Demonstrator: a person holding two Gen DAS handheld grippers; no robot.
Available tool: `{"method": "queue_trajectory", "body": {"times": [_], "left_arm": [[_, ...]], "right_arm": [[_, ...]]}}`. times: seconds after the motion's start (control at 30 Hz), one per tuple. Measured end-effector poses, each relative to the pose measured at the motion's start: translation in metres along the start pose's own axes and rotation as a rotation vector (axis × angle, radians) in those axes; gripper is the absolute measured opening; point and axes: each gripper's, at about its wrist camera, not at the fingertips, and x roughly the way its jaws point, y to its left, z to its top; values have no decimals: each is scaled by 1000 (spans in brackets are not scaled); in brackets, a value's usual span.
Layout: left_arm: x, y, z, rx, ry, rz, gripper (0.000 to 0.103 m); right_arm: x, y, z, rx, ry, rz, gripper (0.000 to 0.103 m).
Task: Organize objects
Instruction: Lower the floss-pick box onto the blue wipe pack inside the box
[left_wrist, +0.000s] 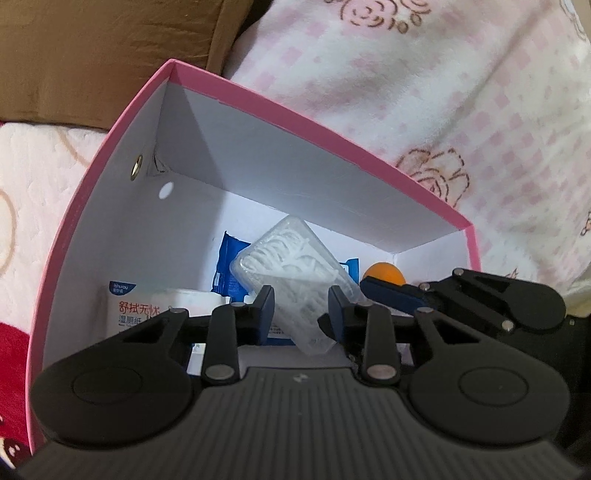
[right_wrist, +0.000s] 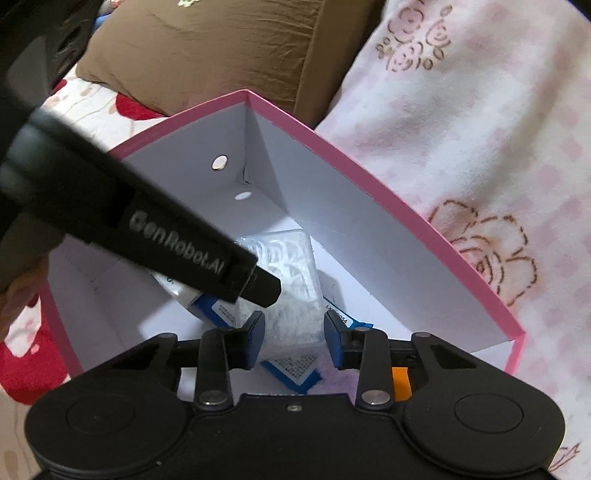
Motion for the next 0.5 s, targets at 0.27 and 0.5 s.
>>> {"method": "queue_trajectory", "body": {"times": [0.27, 0.5], "left_arm": [[-17, -11, 0, 77, -13, 32, 32], [-54, -21, -3, 127, 1, 37, 36]], "right_arm": [[-9, 8, 1, 56, -25, -52, 41], [-48, 5, -8, 204, -114, -29, 52]]}}
